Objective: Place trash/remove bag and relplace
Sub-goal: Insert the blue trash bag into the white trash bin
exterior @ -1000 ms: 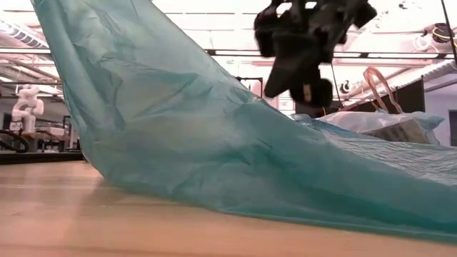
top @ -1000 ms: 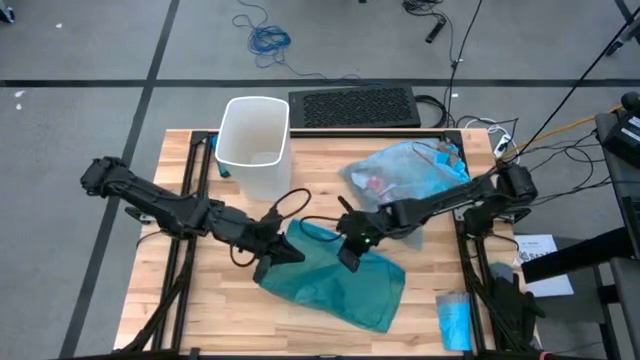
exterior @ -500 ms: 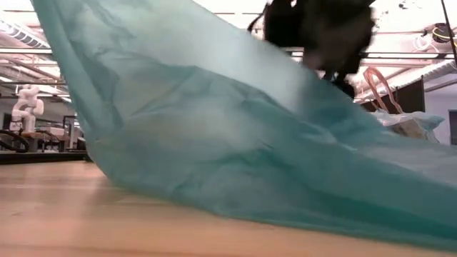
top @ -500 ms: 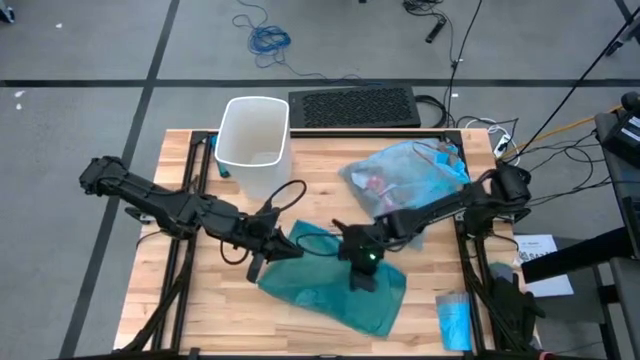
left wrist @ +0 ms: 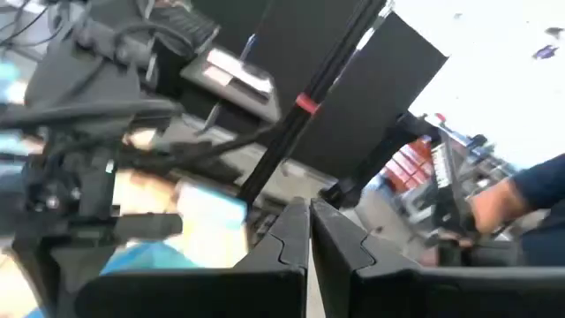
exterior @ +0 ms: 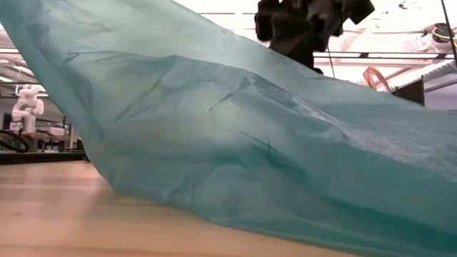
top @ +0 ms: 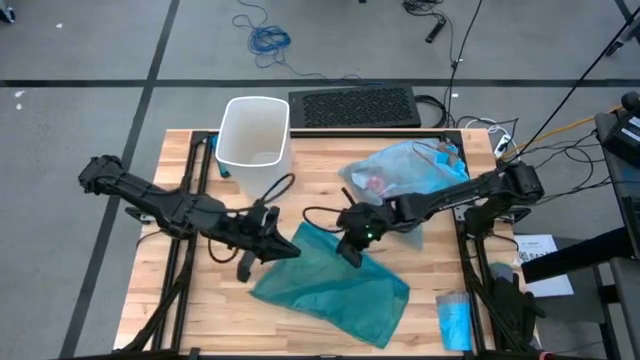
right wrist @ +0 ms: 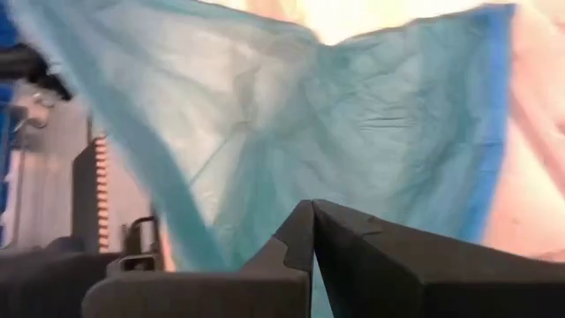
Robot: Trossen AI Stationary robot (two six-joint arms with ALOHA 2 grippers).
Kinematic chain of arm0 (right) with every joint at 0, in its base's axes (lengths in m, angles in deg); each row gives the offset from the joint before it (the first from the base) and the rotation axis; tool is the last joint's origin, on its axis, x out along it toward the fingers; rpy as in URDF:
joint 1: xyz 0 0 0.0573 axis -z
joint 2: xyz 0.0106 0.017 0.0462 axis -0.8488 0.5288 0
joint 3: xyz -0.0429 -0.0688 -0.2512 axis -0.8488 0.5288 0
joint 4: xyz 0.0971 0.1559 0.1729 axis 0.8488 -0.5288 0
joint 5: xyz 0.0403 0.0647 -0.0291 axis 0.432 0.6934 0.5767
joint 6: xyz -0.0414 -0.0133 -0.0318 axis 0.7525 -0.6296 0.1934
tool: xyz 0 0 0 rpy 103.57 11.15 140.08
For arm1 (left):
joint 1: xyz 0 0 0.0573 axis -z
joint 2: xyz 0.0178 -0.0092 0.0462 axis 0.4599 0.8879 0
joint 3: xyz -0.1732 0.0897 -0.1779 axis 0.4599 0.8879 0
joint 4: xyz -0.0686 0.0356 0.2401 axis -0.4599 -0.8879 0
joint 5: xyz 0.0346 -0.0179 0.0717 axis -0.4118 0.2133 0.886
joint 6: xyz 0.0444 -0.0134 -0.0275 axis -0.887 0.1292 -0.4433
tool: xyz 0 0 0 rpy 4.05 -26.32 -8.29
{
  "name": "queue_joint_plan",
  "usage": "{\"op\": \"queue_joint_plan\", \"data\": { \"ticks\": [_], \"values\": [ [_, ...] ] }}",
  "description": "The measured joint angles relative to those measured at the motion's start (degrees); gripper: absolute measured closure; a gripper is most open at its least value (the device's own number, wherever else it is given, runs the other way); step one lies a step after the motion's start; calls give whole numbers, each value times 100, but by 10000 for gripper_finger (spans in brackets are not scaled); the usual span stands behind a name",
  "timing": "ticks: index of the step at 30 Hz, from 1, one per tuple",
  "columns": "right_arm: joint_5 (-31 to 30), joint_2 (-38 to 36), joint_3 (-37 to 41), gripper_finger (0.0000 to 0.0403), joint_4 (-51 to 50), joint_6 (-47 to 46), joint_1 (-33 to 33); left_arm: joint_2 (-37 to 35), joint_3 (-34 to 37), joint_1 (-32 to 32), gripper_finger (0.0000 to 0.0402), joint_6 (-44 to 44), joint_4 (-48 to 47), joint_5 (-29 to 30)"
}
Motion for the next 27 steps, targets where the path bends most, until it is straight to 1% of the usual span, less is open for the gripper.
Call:
{"op": "queue_joint_plan", "data": {
  "ticks": [4, 5, 8, 9, 11, 12, 14, 16, 18, 21, 24, 27],
  "values": [
    [141, 155, -1, 403, -31, -23, 45, 207, 17, 54, 389, 402, -948, 320],
    [318, 209, -2, 403, -6, -66, 23, 258, 26, 54, 389, 445, -1115, 433],
    [1141, 318, 11, 403, 256, -38, -144, 399, 21, 54, 388, 502, -1183, 723],
    [1189, 265, 11, 403, 399, -44, -221, 455, 18, 47, 389, 490, -1204, 775],
    [890, -17, 3, 403, 389, -54, -358, 635, 15, 13, 389, 422, -1247, 919],
    [583, -180, -15, 403, 207, -81, -377, 742, 15, -3, 389, 424, -1295, 1013],
    [-110, -397, -22, 403, -607, -98, -359, 1011, 15, -64, 389, 521, -1376, 1175],
    [-644, -498, 13, 403, -1516, -112, -346, 1348, 15, -163, 389, 584, -1329, 1161],
    [-742, -652, 24, 403, -1978, -58, -350, 1725, 15, -292, 388, 716, -1193, 922],
    [-709, -796, 8, 403, -2266, -24, -333, 2234, 15, -477, 389, 928, -795, 263],
    [-720, -777, 187, 403, -2248, -41, -365, 2719, 15, -611, 389, 1169, -295, -740],
    [-365, -796, 452, 403, -1700, -75, -382, 3062, 15, -646, 389, 1445, 303, -1799]
  ]
}}
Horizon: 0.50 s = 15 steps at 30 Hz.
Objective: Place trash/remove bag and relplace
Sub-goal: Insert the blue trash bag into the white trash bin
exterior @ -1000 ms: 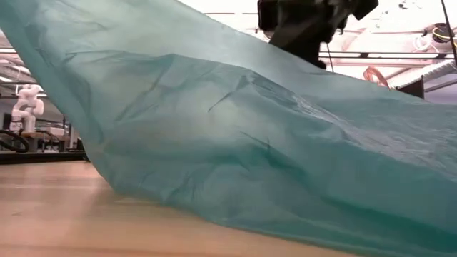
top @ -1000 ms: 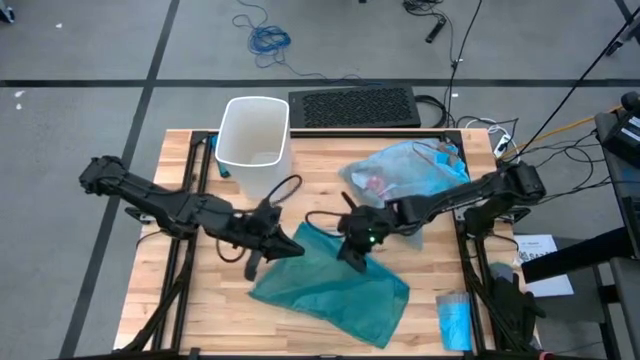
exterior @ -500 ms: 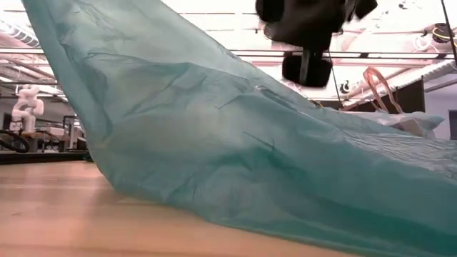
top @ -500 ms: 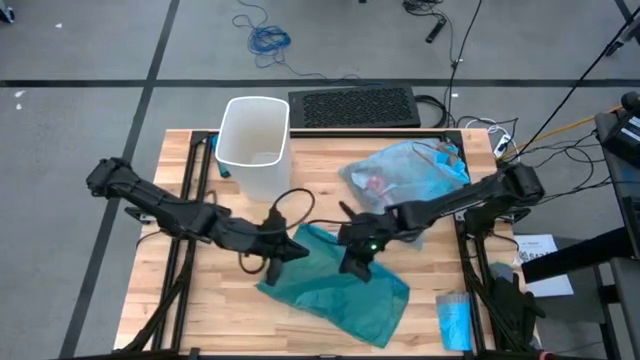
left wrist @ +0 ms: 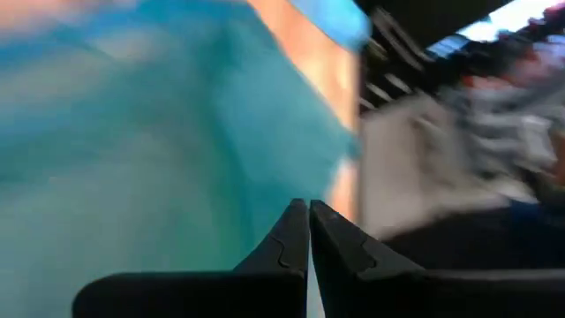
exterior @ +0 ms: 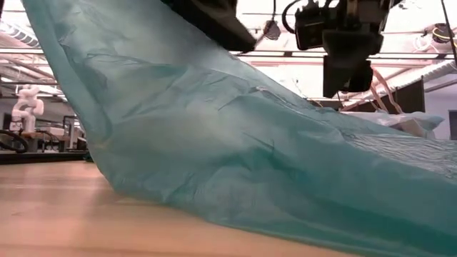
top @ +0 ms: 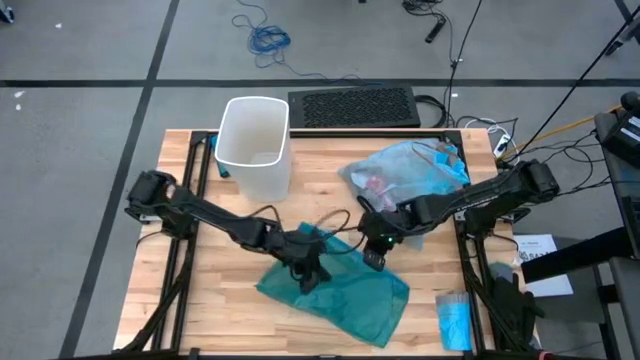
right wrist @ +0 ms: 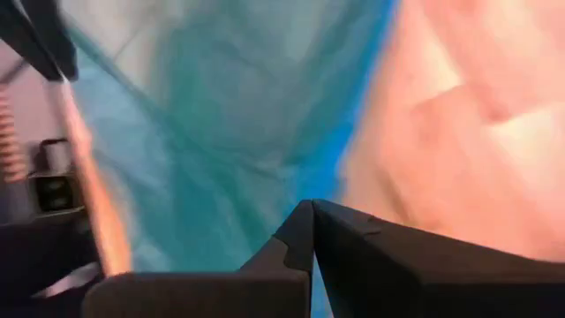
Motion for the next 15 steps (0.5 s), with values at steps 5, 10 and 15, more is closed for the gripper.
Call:
{"op": "queue_joint_plan", "data": {
  "ticks": [5, 10, 15],
  "values": [
    [384, 7, 344, 403, 883, -166, -122, 132, -2, 133, 389, 564, 321, -665],
    [486, 9, 431, 403, 1021, -114, -251, 89, -2, 474, 389, 1360, 385, -1426],
    [615, 0, 431, 403, 1067, 22, -255, 88, 2, 1032, 389, 2102, 1900, -1739]
  ]
}}
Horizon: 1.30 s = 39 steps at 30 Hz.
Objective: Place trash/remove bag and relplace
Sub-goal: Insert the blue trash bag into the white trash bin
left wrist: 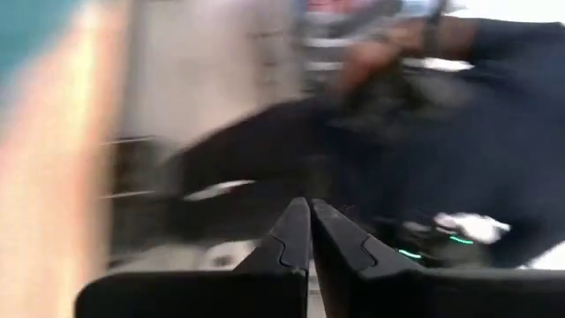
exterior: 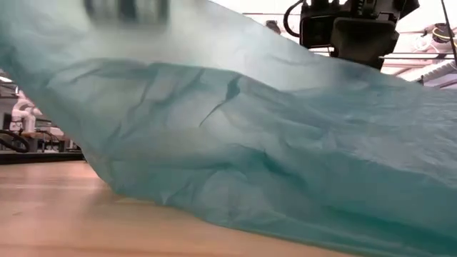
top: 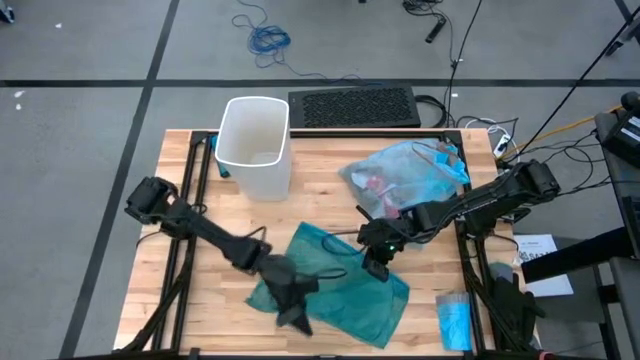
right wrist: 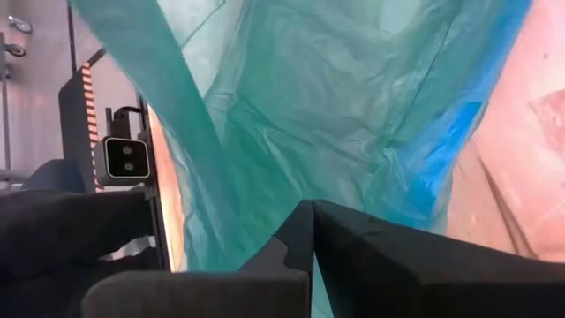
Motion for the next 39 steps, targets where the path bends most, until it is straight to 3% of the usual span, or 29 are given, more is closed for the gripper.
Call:
{"op": "queue_joint_plan", "data": {
  "ticks": [3, 8, 14, 19, 23, 27, 32, 36, 39],
  "values": [
    [-24, -9, 0, 403, 17, 7, -6, -70, -4, 114, 389, 338, 996, 102],
    [26, 59, 0, 403, 87, 147, 3, -498, -5, -84, 389, -442, 866, 1232],
    [129, 432, 0, 403, 252, 61, -117, -812, -4, -587, 389, -1437, -374, 2641],
    [128, 698, 0, 403, 749, -225, -318, -755, -4, -832, 389, -1479, -2126, 3509],
    [132, 721, 0, 403, 1017, -354, -429, -594, -4, -942, 389, -1344, -2888, 3519],
    [214, 721, 0, 403, 1350, -469, -491, -369, -4, -1011, 389, -1340, -3130, 3167],
    [633, 833, 0, 403, 1913, -597, -532, -129, -2, -1142, 389, -1392, -3112, 3003],
    [1603, 865, -3, 403, 3151, -423, -598, -74, 2, -1265, 389, -1627, -2847, 2835],
    [1250, 550, -10, 403, 2988, -427, -556, -77, -6, -1285, 389, -1830, -2114, 2176]
  ]
}}
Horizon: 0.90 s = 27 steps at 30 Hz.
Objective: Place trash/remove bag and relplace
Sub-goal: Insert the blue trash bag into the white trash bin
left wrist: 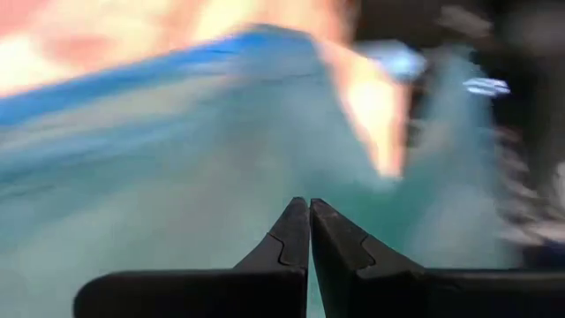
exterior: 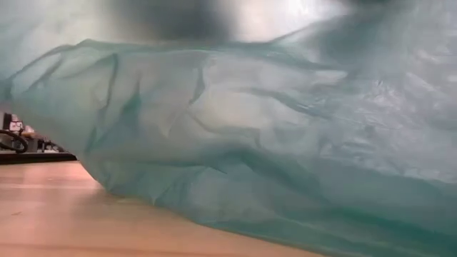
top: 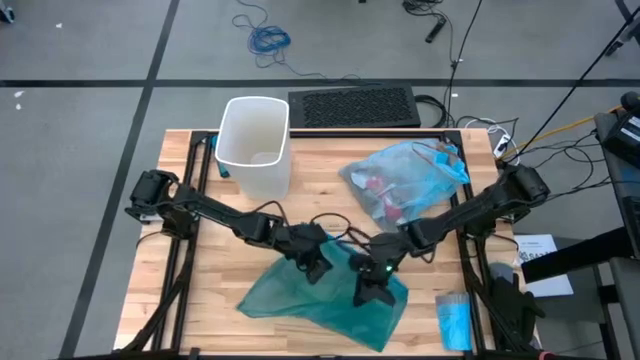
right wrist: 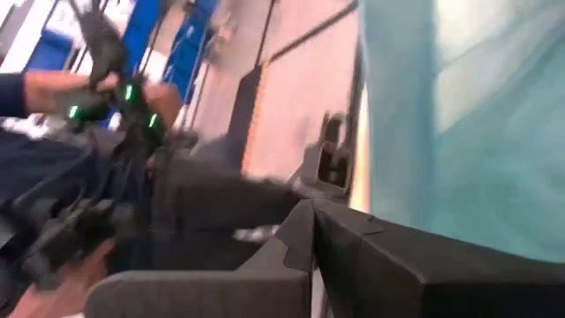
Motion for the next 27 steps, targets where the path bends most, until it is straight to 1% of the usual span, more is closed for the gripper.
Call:
{"op": "queue_joint_plan", "data": {
  "ticks": [2, 4, 6, 8, 11, 12, 13, 15, 16, 17, 18, 19, 20, 23, 25, 27],
  "values": [
    [-510, -134, -7, 403, -556, 46, 108, 19, -3, 53, 389, 23, 147, -143],
    [-847, -157, 3, 403, -1190, 47, 212, 49, 0, 150, 389, 130, 99, -34],
    [-1049, -157, 10, 403, -1800, -1, 298, 74, 6, 264, 389, 229, 102, 157],
    [-1245, -157, 10, 403, -2154, 27, 348, 132, -1, 420, 389, 407, 169, 319],
    [-1308, -157, 10, 403, -2254, 72, 410, 333, -1, 687, 388, 958, 166, 385],
    [-1266, -157, 10, 403, -2241, 84, 423, 410, 3, 802, 388, 1152, 217, 217],
    [-1192, -157, 10, 403, -2229, 110, 421, 469, 13, 914, 388, 1254, 401, -120],
    [-1004, -157, 10, 403, -2237, 207, 418, 551, 15, 1211, 388, 1346, 1290, -1051],
    [-976, -157, 10, 403, -2228, 244, 418, 551, 15, 1362, 389, 1413, 1754, -1407],
    [-987, -158, 10, 403, -2233, 268, 420, 508, 9, 1502, 388, 1511, 2205, -1606],
    [-1042, -162, 10, 403, -2248, 267, 421, 445, 2, 1613, 389, 1597, 2511, -1631],
    [-1141, -169, 10, 403, -2247, 242, 421, 343, 2, 1693, 389, 1666, 2701, -1519],
    [-1285, -171, 10, 403, -2236, 201, 418, 237, 2, 1732, 389, 1682, 2841, -1248],
    [-1601, -177, 10, 403, -2233, 208, 421, -135, 2, 1789, 389, 1457, 2905, -159],
    [-1613, -177, 10, 400, -2155, 366, 423, -364, 2, 1811, 389, 1105, 2843, 396],
    [-1497, -179, 10, 389, -2116, 453, 422, -540, 2, 1826, 389, 802, 2685, 879]
  ]
}}
